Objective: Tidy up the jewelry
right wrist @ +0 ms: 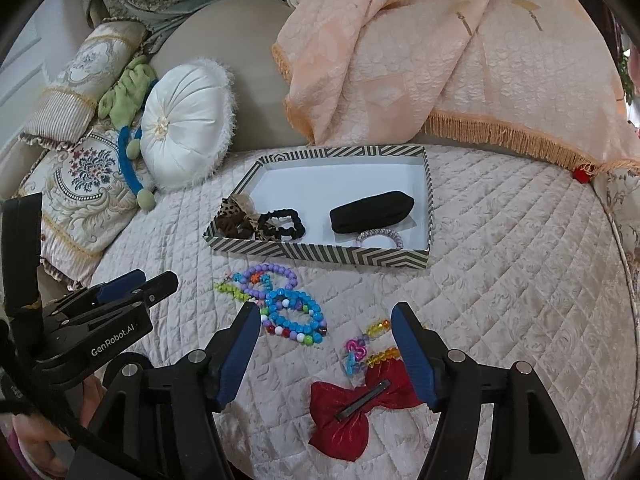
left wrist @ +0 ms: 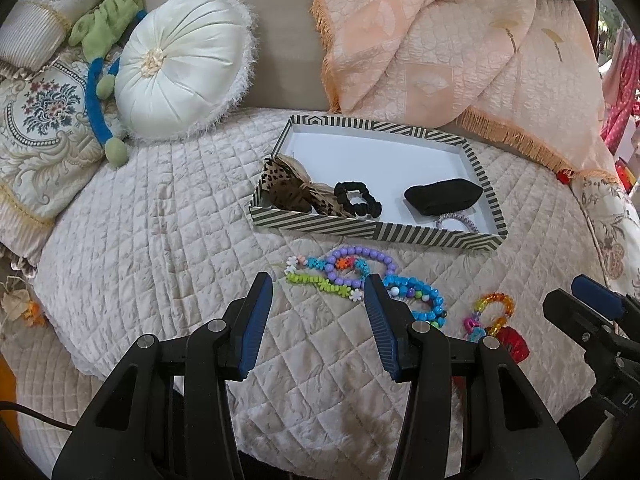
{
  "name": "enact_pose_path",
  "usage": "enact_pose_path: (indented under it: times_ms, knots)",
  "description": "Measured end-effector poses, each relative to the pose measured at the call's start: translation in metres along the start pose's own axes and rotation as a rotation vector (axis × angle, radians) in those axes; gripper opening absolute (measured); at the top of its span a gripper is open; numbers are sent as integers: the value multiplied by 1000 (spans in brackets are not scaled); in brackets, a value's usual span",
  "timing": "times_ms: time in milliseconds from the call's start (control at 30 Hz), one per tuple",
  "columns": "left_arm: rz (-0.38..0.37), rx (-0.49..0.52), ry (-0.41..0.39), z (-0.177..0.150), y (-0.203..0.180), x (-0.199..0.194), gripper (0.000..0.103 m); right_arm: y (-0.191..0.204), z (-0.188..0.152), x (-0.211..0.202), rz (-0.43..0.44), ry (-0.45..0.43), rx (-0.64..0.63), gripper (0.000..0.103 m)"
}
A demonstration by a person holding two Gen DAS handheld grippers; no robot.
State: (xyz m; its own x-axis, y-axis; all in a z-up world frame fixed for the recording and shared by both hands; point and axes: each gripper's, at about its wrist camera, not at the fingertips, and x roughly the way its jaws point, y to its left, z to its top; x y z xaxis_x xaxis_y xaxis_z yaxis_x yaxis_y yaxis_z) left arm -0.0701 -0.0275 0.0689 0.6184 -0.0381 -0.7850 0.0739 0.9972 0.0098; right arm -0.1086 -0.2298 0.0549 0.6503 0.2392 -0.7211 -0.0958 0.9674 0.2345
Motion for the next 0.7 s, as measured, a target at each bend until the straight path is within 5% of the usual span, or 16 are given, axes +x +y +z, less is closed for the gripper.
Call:
enact_pose_path:
  times_ms: [700]
  knots:
    - [-154, -184, 200, -12, 53, 50, 47, -48, -22, 15, -46, 73, 72, 66]
